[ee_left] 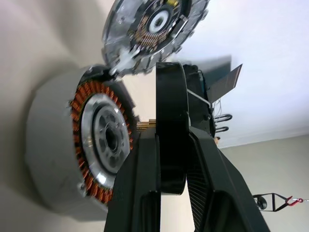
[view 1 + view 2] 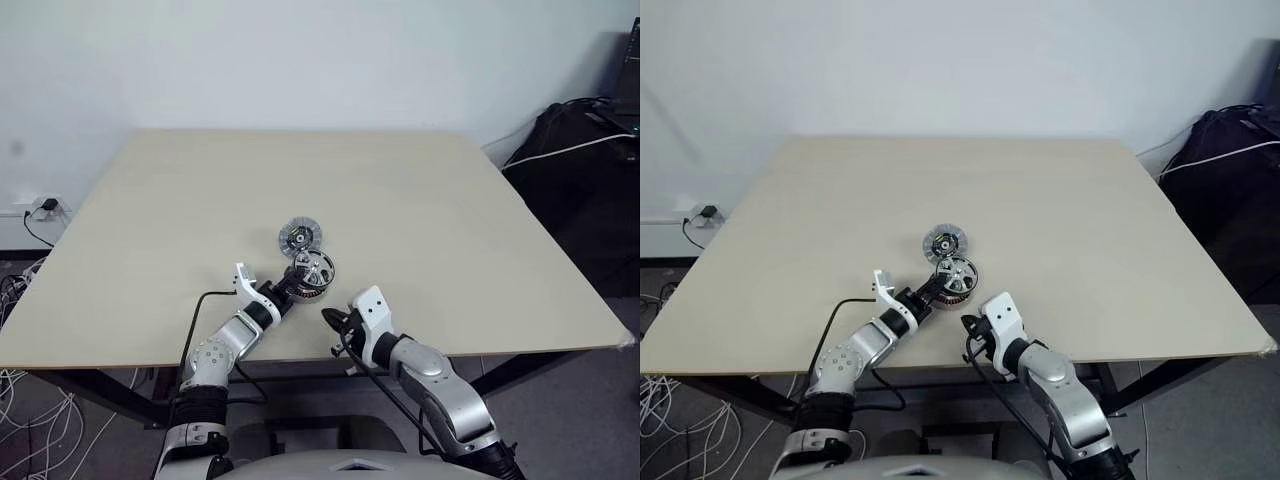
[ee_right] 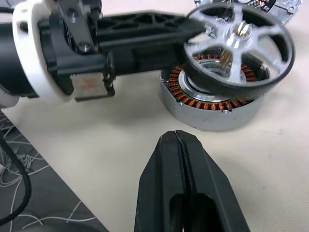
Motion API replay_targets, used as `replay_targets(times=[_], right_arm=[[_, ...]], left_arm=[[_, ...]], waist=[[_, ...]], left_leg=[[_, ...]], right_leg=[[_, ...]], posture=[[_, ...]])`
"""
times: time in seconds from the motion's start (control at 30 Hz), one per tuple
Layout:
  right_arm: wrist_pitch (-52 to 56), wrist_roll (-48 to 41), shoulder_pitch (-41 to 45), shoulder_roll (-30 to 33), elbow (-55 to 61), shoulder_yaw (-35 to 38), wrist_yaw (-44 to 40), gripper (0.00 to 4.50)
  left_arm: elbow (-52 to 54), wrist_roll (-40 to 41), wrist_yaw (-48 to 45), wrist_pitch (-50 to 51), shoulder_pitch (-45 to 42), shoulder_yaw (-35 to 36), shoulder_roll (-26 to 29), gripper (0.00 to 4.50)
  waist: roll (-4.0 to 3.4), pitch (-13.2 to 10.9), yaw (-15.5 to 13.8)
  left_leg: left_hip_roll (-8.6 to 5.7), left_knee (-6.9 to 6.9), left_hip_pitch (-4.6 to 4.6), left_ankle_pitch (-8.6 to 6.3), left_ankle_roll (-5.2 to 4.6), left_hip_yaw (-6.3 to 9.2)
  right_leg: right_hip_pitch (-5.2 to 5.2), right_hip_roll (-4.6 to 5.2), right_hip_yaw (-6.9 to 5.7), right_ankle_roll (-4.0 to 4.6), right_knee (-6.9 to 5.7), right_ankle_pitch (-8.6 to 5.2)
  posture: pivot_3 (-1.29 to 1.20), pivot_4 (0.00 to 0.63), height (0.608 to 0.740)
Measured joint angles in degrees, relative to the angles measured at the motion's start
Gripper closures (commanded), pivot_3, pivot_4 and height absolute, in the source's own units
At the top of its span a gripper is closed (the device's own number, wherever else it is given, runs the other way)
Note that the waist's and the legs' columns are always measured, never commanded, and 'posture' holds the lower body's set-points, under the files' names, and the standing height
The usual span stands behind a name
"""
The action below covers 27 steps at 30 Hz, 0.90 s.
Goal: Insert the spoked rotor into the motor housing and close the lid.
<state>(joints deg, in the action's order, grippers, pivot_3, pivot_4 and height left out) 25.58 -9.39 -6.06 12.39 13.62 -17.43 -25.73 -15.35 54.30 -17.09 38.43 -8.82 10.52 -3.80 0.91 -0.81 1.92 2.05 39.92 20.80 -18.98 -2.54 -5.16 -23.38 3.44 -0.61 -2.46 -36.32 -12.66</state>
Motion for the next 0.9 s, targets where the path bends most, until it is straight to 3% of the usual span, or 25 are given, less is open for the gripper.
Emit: replay_targets(times=[0.3, 0.6, 0.9], right_arm=[[-0.04, 0.02, 0.07, -0.36, -0.35, -0.01, -0.07, 4.5], [-0.07, 0.03, 0.08, -0.48, -0.5, -0.03, -0.05, 4.5], [-0.08, 0.03, 0.07, -0.61, -0.51, -0.01, 0.0, 4.5]], left_arm=[[0.31, -0.13, 0.65, 0.11, 0.69, -0.06, 0.07, 4.08], [1.81, -0.16, 0.13, -0.28, 0.8, -0.09, 0.08, 1.16], [6.73, -0.07, 0.1, -0.83, 4.33, 0.21, 0.02, 1.16]], waist=[[0.0, 0.0, 0.05], [-0.01, 0.02, 0.03], [-0.02, 0.02, 0.06]], left_leg=[[0.0, 0.0, -0.02, 0.0, -0.01, 0.0], [0.0, 0.0, -0.04, 0.01, 0.01, 0.0], [0.0, 0.0, -0.02, 0.02, 0.04, -0.01]], right_leg=[[0.02, 0.0, 0.0, 0.0, -0.01, 0.0], [0.04, 0.0, 0.0, 0.0, -0.01, 0.0], [0.02, 0.0, 0.01, 0.0, -0.01, 0.0]], posture=[[0.0, 0.0, 0.74], [0.0, 0.0, 0.74], [0.0, 0.0, 0.74]])
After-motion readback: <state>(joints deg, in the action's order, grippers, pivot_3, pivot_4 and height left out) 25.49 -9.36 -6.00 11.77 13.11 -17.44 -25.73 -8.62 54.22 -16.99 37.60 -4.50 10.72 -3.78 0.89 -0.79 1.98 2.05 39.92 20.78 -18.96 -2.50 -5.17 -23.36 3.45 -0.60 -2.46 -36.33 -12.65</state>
